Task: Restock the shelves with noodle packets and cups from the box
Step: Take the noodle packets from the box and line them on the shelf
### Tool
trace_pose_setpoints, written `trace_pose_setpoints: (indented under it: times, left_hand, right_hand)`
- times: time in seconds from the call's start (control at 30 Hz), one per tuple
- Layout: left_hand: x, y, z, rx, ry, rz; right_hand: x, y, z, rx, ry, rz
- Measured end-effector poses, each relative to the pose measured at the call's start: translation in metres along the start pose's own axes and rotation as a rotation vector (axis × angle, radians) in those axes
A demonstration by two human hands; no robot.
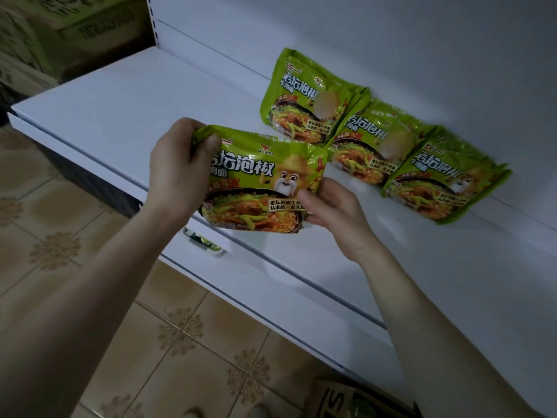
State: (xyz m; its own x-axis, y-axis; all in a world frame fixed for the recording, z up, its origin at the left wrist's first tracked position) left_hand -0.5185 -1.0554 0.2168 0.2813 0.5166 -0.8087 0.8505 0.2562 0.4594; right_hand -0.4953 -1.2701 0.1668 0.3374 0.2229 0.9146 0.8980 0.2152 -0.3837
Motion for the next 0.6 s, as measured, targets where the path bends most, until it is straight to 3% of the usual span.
trace_pose_setpoints:
  times: [0.43,0.6]
  left_hand:
    - [0.029,0.015,0.018,-0.002,-0.042,-0.014]
    - [0.073,-0.009,0.046,0.220,0.171,0.012]
  right_hand:
    - [-0.005,0.028,0.010,-0.264,-0.009,-0.033]
    - [-0.005,0.060,-0.004,-0.374,0.068,-0.075]
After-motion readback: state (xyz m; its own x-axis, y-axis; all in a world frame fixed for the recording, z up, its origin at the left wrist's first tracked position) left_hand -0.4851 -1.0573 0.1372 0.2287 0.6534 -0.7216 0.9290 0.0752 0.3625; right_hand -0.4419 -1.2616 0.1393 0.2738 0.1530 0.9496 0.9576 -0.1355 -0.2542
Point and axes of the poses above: each hand's wrist, its own y-axis towards the middle knuckle, its own z-axis out of the palm, x = y × z, the point moved 4 cm from there along y, towards the middle knuckle, and after that the axes turned 15 degrees about z, right-handed, at the moved point
